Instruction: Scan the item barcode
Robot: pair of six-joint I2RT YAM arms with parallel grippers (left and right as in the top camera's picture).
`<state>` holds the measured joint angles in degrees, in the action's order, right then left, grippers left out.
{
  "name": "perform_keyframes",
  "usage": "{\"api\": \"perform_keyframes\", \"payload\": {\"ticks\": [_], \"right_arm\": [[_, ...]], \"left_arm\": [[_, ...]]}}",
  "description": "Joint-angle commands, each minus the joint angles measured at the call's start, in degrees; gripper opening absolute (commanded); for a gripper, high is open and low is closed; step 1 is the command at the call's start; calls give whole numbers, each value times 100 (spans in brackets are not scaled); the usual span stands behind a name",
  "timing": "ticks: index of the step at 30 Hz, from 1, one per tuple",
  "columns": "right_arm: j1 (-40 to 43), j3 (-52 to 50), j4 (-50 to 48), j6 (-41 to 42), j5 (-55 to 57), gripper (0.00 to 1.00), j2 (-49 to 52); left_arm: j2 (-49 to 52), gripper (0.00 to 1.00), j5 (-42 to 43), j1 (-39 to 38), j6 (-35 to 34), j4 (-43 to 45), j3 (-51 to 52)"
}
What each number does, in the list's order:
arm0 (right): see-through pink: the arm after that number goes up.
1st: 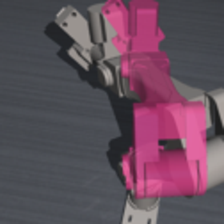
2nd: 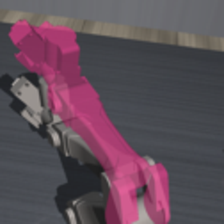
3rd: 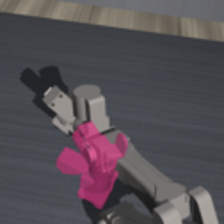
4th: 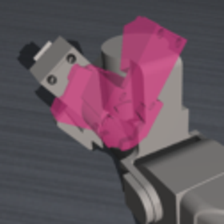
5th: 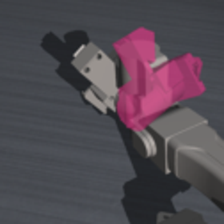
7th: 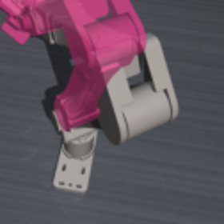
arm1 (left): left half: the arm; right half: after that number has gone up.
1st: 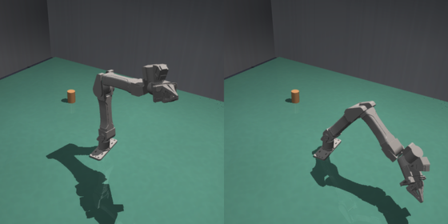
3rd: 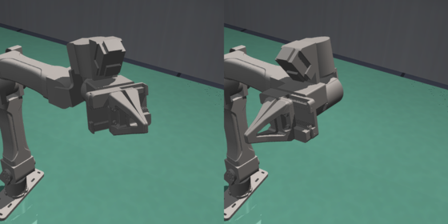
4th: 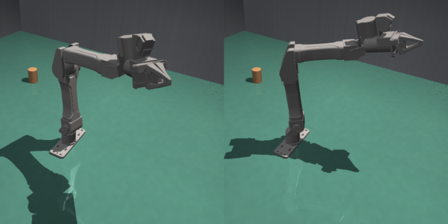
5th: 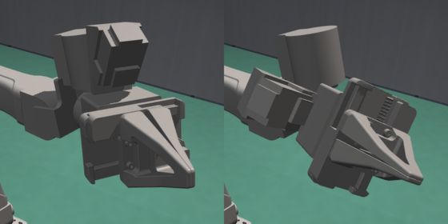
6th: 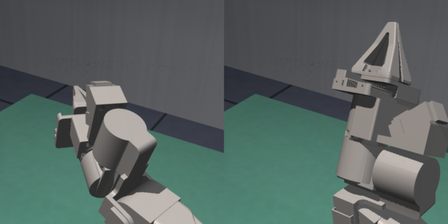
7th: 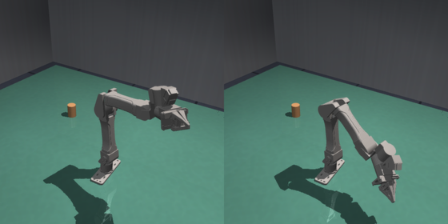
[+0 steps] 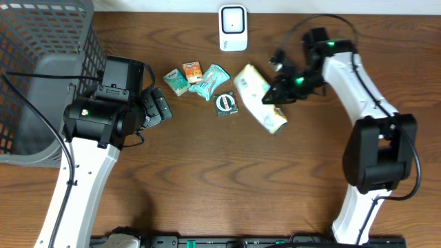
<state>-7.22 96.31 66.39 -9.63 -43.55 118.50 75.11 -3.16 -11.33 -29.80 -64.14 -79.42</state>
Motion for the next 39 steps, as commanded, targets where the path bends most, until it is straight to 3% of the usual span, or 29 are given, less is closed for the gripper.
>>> {"api": "perform_keyframes", "payload": {"ticks": [1, 7, 10, 14, 18, 20, 22, 23, 25, 30, 34, 39], "right_arm": [[343, -529, -256, -232, -1001, 1, 24], [994, -1513, -1263, 457, -876, 1, 24], [1303, -1687, -1482, 763, -179, 4, 24], [1657, -1394, -1274, 1130, 605, 15, 20], [1832, -745, -579, 1128, 949, 42, 17], [1862, -354, -96, 1126, 1263, 47, 17], [1838, 4, 402, 1126, 1521, 47, 17], [1812, 116, 577, 1117, 1541, 43, 17], [1681, 264, 960, 962, 1537, 24, 15], [1045, 149, 1456, 678, 2175, 8, 15], [389, -114, 1606, 1010, 3167, 11, 17], [-280, -404, 1676, 1008, 3827, 25, 17]], "left_arm": [[-20, 98, -55, 24, -7, -20, -20], [-20, 98, -55, 24, -7, -20, -20], [-20, 97, -55, 24, -7, -20, -20], [-20, 98, -55, 24, -7, -20, -20], [-20, 98, -55, 24, -7, -20, -20], [-20, 97, -55, 24, -7, -20, -20], [-20, 98, -55, 24, -7, -20, -20], [-20, 98, -55, 24, -7, -20, -20], [-20, 98, -55, 24, -7, -20, -20], [-20, 98, -55, 24, -7, -20, -20], [-20, 97, -55, 24, -7, -20, -20], [-20, 98, -55, 24, -7, -20, -20]]}}
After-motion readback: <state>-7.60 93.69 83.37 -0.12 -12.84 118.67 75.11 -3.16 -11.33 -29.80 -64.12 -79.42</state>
